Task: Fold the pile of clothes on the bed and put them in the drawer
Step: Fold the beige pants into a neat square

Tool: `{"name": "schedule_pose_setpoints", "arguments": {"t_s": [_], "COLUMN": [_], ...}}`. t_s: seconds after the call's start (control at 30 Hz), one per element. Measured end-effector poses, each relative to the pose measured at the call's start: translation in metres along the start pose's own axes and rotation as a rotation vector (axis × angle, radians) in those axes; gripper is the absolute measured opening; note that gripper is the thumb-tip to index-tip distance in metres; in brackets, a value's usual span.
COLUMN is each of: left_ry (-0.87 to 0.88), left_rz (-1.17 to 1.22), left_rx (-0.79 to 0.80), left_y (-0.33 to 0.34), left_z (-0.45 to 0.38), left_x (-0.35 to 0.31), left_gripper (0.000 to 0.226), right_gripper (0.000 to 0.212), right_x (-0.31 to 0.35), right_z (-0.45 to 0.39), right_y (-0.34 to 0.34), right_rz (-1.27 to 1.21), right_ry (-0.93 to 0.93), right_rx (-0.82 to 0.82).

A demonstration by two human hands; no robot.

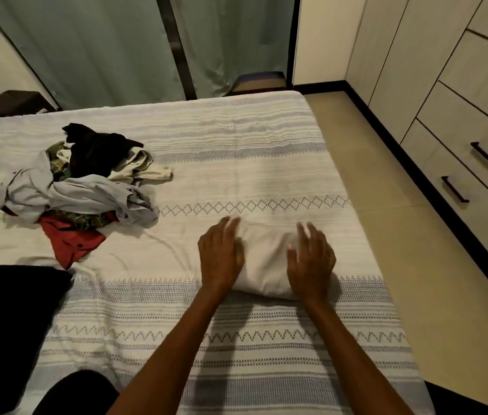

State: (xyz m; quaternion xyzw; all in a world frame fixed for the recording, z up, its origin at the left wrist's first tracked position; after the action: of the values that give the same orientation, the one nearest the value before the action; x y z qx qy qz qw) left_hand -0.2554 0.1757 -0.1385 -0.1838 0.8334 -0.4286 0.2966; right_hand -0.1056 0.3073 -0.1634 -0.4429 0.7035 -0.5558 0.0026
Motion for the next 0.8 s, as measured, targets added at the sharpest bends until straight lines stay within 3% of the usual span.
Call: {"name": "schedule_pose_setpoints", "arguments": {"t_s": [0.07, 0.13, 0.23, 0.53, 0.67, 0.8], "left_ry": [0.214, 0.207, 0.101, -0.036, 0.018, 0.229], "left_rz": [-0.056, -0.115, -0.138, 0.005, 0.063, -0.013], "left_rx": [0.138, 0.280, 0.423, 0.544, 0.609, 0.703], "left_y": [0.015, 0.036, 0.055, 0.063, 0.049, 0.020], "left_z": [0.005, 0.013, 0.030, 0.027, 0.029, 0.055], "left_x": [-0.007, 0.004, 0.025, 0.031, 0.040, 0.068], "left_gripper": [0.050, 0.054, 0.061, 0.065, 0.073, 0.097], "right_gripper": [0.058, 0.066, 0.073, 0.080, 0.082, 0.105], "right_x": [0.002, -0.005, -0.015, -0.025, -0.033, -0.059], "right_z": [-0.001, 0.006, 0.013, -0.004, -0.004, 0.021], "right_y": [0.017, 0.036, 0.051, 0.067, 0.046, 0.011], "right_rz": [0.154, 0.229, 0.248, 0.215, 0.037, 0.073], "right_ry": [-0.175, -0.203, -0.229, -0.233, -0.257, -0.405], "right_rx": [0.193, 0.338, 0.383, 0.498, 0.509, 0.611]}}
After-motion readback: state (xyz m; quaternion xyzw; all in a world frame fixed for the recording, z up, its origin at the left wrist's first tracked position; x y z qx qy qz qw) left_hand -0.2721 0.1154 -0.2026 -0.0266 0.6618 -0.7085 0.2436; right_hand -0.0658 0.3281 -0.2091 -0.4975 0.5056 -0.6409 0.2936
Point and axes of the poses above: each hand's wrist, its own z-axis away from the middle knuckle, its own y-axis out of the palm, x = y × z, the point moved 1 cm from there along -z, towards the middle knuckle, and after that the axes turned 2 degrees about -x, right-handed, at the moved point
